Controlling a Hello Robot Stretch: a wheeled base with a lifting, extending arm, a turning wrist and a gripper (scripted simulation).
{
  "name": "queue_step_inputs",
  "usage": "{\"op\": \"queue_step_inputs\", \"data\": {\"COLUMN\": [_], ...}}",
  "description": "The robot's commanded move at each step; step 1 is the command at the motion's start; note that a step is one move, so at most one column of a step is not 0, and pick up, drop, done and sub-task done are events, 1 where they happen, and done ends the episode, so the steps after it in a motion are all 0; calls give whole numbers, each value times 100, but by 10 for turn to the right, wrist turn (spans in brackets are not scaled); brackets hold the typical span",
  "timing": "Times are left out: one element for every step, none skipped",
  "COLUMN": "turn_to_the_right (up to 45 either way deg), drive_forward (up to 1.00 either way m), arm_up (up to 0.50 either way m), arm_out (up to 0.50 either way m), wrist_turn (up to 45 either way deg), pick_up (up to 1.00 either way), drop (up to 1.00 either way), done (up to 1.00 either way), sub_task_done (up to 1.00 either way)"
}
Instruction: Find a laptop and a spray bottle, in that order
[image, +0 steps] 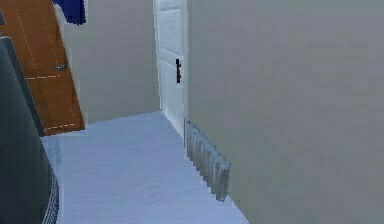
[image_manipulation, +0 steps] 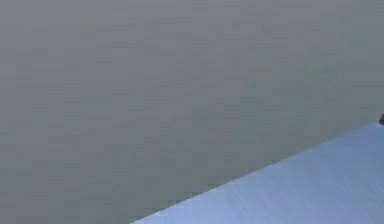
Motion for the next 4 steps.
{"op": "queue_step_inputs", "data": {"turn_to_the_right": [0, -210, 0, -30], "drive_forward": [30, 0, 100, 0], "arm_up": [0, 0, 0, 0], "arm_out": [0, 0, 0, 0], "wrist_turn": [0, 0, 0, 0], "pick_up": [0, 0, 0, 0], "drop": [0, 0, 0, 0], "done": [0, 0, 0, 0], "sub_task_done": [0, 0, 0, 0]}}
